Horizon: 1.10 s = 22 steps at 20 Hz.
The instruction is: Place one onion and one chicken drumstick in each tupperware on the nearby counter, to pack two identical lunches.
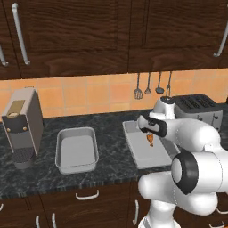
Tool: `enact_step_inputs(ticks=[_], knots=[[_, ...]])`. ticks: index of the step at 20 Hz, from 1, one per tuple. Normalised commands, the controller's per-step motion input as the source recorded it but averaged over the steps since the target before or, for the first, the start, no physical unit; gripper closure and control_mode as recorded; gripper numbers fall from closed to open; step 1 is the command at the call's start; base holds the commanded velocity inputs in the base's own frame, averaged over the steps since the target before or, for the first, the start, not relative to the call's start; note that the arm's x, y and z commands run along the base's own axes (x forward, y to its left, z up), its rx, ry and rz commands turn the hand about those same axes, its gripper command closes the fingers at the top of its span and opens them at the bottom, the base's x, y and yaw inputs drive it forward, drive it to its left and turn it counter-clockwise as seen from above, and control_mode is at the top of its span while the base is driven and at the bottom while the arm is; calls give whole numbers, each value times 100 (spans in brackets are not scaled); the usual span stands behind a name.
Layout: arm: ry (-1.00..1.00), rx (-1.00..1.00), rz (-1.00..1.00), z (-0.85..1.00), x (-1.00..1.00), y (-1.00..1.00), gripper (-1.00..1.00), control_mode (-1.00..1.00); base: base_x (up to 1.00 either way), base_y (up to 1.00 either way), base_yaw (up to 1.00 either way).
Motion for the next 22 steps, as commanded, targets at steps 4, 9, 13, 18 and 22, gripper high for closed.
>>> enact_step_inputs(ticks=[4, 9, 13, 18, 22], knots=[[-4, 0, 0, 52, -66, 0, -100, -100, 0, 0, 0], [-9, 0, 0, 91, -99, 9, -100, -100, 0, 0, 0], [-11, -1, 0, 100, -100, 14, -100, -100, 0, 0, 0], [-4, -4, 0, 57, -60, 15, -100, 100, -40, 5, -2], [0, 0, 0, 0, 0, 0, -100, 100, -100, -15, -9]])
